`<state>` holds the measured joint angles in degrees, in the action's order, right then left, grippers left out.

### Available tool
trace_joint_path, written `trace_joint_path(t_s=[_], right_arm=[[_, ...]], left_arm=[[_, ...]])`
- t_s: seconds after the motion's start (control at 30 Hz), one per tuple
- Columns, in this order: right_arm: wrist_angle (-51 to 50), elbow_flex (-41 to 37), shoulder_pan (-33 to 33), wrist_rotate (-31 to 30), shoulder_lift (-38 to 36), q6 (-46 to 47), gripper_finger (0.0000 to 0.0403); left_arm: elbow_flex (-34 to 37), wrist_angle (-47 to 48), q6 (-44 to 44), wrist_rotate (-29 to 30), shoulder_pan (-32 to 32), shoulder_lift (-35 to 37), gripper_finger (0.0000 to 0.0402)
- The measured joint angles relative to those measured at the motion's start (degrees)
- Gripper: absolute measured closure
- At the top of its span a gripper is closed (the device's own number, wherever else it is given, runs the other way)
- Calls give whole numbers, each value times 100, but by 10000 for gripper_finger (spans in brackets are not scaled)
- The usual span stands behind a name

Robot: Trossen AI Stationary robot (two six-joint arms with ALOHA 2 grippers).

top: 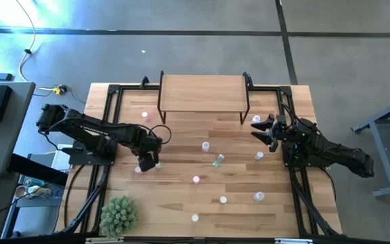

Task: Pick and place medicine bottles onto shelf by color
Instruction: Put the left yellow pill bottle on the shelf

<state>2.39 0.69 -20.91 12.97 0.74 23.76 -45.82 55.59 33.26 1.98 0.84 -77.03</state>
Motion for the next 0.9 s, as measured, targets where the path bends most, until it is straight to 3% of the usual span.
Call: trace_joint_path(t_s=[0.27,0.9], right_arm=[[0,0,0,-1,2,1,187],[0,0,0,-11,0,1,187]], left_arm=[[4,21,46,17,0,-198,194],[2,-29,-1,-49,-11,-439,234]])
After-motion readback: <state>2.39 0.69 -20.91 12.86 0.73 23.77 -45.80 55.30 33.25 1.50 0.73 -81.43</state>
